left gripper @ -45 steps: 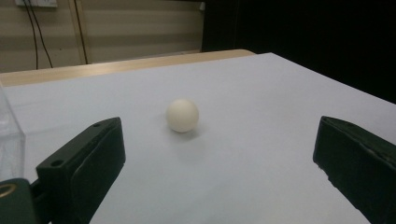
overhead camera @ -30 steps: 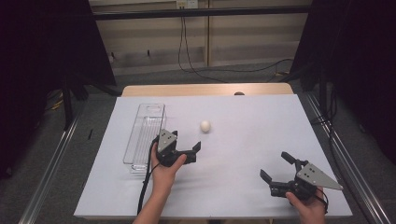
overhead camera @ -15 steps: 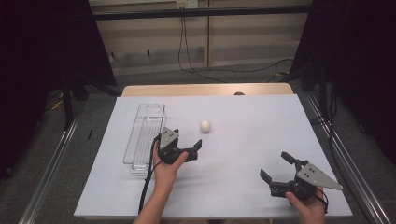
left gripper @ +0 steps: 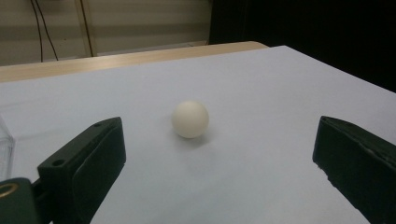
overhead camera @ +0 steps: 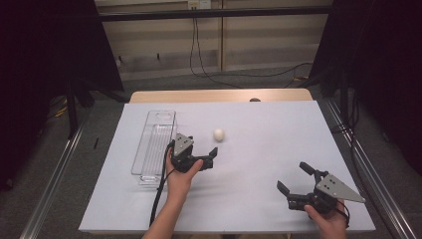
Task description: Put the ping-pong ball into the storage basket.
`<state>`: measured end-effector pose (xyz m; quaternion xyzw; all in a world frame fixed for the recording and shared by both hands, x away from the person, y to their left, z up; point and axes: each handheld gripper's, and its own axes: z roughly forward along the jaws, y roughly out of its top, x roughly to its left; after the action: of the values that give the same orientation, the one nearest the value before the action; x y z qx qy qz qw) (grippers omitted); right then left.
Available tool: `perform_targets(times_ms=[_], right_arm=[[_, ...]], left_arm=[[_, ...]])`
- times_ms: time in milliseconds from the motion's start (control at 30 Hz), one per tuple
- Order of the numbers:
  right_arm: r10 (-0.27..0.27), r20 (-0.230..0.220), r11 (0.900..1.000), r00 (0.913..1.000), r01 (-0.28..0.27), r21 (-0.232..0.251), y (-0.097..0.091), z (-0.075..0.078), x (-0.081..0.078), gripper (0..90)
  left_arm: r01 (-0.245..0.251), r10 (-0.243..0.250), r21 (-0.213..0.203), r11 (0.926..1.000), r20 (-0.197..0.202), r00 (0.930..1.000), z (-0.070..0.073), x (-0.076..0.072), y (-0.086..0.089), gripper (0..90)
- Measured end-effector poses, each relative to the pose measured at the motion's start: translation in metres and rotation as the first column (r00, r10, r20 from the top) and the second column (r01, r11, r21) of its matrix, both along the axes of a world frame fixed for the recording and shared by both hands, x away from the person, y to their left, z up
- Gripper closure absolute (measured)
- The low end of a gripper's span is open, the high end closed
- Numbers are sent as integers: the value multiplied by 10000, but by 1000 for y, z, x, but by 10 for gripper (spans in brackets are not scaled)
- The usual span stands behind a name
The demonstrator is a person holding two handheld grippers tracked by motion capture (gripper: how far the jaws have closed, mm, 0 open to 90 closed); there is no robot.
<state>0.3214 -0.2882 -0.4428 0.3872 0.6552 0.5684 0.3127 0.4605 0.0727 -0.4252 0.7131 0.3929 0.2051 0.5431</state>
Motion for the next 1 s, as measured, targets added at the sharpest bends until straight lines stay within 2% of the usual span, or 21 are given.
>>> perform_targets(times_ms=[133,167,400,500,1000], right_arm=[[-11,-3,10000,10000,11,-3,0,0,0,17],[-3,-9,10000,10000,3,9,0,0,0,17],[9,30,10000,10000,-9,-17,0,0,0,17],[8,7,10000,10000,-8,-4,0,0,0,17],[3,-31,10000,10000,-3,-10,0,0,0,17]], left_arm=[[17,-17,-81,10000,-62,10000,-1,2,-2,27],[-24,24,19,10000,-45,10000,-1,2,-2,27],[-34,35,23,10000,-117,9999,-3,5,-3,27],[-19,17,-89,10000,-148,9999,-4,7,-3,27],[-99,99,-2,10000,-264,9996,-7,10,-4,28]])
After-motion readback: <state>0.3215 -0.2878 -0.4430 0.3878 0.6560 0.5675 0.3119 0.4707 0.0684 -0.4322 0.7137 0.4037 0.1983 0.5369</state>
